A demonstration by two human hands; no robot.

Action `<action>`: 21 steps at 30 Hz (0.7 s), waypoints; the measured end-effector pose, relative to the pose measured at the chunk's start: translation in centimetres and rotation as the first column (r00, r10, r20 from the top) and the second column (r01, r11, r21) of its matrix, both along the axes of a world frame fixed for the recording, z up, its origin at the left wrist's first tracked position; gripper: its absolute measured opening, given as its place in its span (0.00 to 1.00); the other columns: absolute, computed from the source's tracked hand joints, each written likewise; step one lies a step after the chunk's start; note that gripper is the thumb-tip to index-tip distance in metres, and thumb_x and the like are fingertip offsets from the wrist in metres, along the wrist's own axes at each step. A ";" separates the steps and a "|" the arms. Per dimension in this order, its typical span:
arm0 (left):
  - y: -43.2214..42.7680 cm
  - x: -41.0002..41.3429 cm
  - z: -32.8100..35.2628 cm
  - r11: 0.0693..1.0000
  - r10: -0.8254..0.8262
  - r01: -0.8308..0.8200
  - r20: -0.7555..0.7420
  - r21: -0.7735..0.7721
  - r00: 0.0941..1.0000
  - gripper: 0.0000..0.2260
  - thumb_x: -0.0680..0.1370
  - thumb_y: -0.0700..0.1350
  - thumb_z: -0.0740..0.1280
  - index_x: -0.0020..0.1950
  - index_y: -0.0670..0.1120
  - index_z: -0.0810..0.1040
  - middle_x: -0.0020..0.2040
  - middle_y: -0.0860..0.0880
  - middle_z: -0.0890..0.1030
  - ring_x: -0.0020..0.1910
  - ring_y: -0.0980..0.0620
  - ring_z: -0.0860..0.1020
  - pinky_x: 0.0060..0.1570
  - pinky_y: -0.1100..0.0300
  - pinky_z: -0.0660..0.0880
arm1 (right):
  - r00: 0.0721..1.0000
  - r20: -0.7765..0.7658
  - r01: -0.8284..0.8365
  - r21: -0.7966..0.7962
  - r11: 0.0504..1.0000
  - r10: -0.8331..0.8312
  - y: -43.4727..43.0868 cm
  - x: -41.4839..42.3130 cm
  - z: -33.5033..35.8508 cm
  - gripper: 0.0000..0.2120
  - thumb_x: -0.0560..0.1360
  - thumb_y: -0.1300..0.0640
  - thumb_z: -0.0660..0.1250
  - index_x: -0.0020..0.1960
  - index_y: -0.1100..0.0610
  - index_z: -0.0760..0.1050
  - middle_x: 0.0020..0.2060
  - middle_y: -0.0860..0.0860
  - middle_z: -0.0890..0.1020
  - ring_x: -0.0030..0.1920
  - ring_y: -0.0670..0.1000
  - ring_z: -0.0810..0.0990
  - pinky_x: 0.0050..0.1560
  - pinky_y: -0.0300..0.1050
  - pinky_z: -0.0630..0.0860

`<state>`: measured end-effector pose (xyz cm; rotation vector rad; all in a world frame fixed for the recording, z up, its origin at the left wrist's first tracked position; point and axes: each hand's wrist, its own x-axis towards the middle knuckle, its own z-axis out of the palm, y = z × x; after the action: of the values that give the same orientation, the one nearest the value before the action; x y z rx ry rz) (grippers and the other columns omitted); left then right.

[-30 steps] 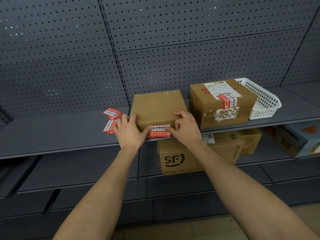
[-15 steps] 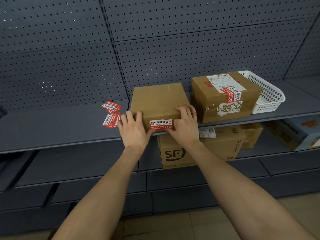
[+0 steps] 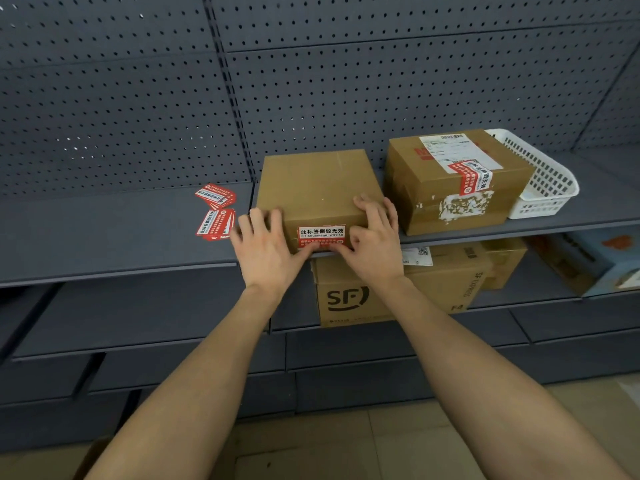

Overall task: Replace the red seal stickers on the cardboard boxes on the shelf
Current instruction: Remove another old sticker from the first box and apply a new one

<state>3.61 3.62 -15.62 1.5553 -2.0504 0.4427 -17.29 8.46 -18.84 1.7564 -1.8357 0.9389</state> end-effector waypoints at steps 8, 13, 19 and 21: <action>-0.7 0.7 -0.3 0.999 -0.026 0.026 -0.009 0.025 1.000 0.43 0.70 0.79 0.68 0.72 0.48 0.71 0.61 0.42 0.71 0.60 0.39 0.71 0.61 0.44 0.72 | 0.998 0.012 -0.067 0.084 0.994 0.066 0.5 -1.2 0.5 0.14 0.71 0.49 0.82 0.35 0.55 0.81 0.78 0.52 0.73 0.81 0.58 0.65 0.82 0.60 0.60; -1.0 0.9 -0.3 0.998 -0.049 0.050 -0.021 0.044 0.999 0.43 0.70 0.75 0.73 0.75 0.49 0.71 0.62 0.44 0.71 0.60 0.42 0.70 0.59 0.47 0.75 | 0.997 0.021 -0.073 0.094 0.993 0.071 0.8 -1.0 0.9 0.15 0.71 0.50 0.82 0.34 0.56 0.81 0.78 0.53 0.73 0.81 0.58 0.65 0.81 0.61 0.61; -1.4 1.1 -0.3 0.997 -0.066 0.068 -0.035 0.047 0.997 0.44 0.67 0.72 0.78 0.75 0.49 0.72 0.61 0.45 0.70 0.61 0.43 0.69 0.53 0.50 0.77 | 0.988 0.053 -0.151 0.052 0.987 0.148 0.9 -1.6 1.2 0.22 0.76 0.45 0.77 0.29 0.52 0.75 0.76 0.52 0.75 0.80 0.54 0.67 0.81 0.57 0.60; -1.5 1.3 -0.4 0.996 -0.072 0.074 -0.044 0.053 0.996 0.44 0.67 0.72 0.78 0.75 0.50 0.72 0.61 0.46 0.70 0.61 0.44 0.70 0.53 0.50 0.77 | 0.987 0.072 -0.148 0.054 0.988 0.143 0.9 -1.5 1.2 0.21 0.76 0.46 0.77 0.30 0.52 0.75 0.76 0.52 0.75 0.80 0.54 0.66 0.81 0.56 0.61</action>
<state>4.89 2.10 -16.00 1.5030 -2.0955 0.3265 -18.81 9.36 -17.64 1.9393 -1.8139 1.0204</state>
